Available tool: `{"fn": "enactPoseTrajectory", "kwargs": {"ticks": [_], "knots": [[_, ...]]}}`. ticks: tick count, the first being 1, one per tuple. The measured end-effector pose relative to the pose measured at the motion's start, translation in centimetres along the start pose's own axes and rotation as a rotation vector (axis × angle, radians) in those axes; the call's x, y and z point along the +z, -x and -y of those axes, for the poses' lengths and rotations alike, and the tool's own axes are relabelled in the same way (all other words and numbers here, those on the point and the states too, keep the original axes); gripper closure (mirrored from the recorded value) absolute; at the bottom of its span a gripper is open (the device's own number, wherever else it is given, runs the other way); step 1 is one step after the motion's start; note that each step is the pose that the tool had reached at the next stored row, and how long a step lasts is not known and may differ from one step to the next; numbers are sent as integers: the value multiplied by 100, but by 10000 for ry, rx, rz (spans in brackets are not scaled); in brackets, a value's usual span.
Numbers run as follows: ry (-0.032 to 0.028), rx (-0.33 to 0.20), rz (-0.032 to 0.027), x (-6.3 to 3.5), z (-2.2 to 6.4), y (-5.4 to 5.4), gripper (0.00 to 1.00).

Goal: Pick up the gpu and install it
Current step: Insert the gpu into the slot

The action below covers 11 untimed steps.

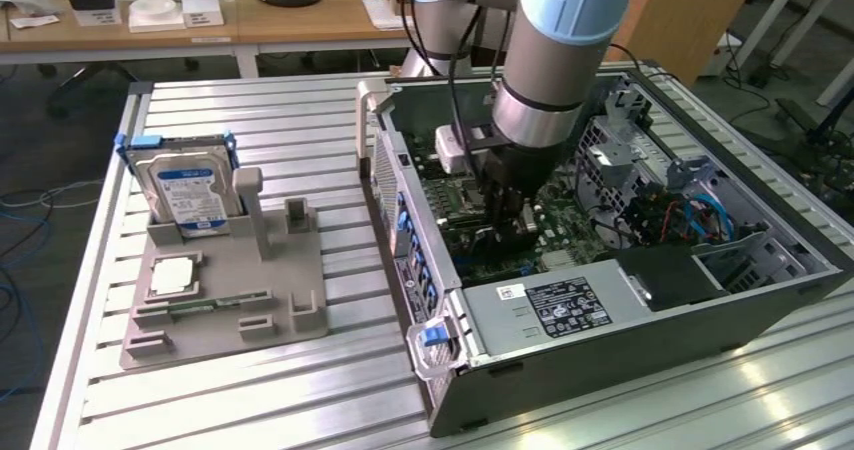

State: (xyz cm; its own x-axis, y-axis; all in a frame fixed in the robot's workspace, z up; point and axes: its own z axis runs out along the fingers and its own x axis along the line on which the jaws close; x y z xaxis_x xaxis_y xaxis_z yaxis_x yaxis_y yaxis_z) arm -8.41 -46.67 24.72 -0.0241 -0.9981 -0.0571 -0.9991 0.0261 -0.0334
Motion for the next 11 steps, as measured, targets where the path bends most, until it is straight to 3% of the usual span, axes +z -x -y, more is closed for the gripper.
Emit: {"fn": "enactPoseTrajectory", "kwargs": {"ticks": [11], "knots": [[-5,0,-1,-367,12,21,65]]}}
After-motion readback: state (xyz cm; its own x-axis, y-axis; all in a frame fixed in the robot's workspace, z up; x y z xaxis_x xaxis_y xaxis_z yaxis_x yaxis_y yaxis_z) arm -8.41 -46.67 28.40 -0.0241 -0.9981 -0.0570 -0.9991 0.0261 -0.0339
